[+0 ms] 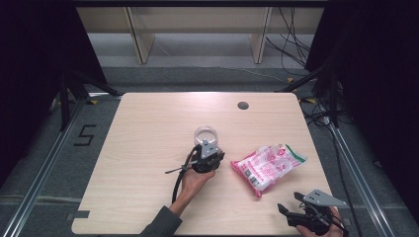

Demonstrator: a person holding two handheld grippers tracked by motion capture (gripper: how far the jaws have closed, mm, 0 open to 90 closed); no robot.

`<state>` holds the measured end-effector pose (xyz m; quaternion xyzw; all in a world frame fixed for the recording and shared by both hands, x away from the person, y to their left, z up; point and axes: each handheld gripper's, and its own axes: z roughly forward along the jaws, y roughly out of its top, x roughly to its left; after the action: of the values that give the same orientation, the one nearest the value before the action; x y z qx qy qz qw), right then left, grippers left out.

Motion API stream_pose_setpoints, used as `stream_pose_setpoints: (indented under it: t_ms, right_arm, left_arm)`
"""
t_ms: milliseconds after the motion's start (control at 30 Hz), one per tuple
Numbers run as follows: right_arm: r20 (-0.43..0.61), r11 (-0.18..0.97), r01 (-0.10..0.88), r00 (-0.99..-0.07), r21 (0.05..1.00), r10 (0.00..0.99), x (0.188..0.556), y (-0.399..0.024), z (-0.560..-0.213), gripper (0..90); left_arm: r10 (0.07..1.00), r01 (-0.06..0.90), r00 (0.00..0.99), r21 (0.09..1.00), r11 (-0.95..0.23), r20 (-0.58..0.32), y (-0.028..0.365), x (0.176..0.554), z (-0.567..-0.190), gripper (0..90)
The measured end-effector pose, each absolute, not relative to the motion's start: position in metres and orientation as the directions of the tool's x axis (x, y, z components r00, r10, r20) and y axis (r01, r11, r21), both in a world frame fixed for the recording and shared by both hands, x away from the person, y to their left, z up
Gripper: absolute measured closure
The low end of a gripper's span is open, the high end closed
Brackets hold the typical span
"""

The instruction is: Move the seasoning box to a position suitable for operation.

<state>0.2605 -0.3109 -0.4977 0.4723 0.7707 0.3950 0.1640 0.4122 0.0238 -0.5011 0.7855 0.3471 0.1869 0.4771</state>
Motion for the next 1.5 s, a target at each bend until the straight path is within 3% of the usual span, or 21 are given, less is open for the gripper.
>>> stream_pose_setpoints:
  t_ms: [133,167,200,667,1133,1500]
  right_arm:
    - [0.086,0.268,0.566,-0.521,0.78,0.849,0.263,-0.313,-0.498,24.9]
    - [0.101,0.254,0.576,-0.513,0.777,0.853,0.262,-0.312,-0.499,24.9]
    - [0.094,0.263,0.568,-0.522,0.78,0.848,0.263,-0.312,-0.499,24.9]
    - [0.079,0.269,0.558,-0.522,0.785,0.85,0.263,-0.312,-0.499,24.9]
    - [0.087,0.272,0.58,-0.515,0.768,0.853,0.264,-0.31,-0.501,24.9]
    - [0.098,0.263,0.575,-0.52,0.775,0.848,0.263,-0.31,-0.5,24.9]
  left_arm:
    - [0.698,0.321,0.716,0.881,-0.348,0.015,0.04,0.407,-0.497,82.0]
    - [0.724,0.378,0.688,0.88,-0.288,-0.058,0.039,0.4,-0.498,81.4]
    - [0.722,0.379,0.689,0.88,-0.285,-0.063,0.042,0.398,-0.497,80.8]
    - [0.713,0.364,0.699,0.882,-0.299,-0.047,0.075,0.38,-0.498,76.1]
    - [0.795,0.381,0.605,0.89,-0.252,-0.034,0.109,0.379,-0.501,72.7]
    - [0.867,0.383,0.498,0.896,-0.222,0.002,0.126,0.399,-0.503,73.4]
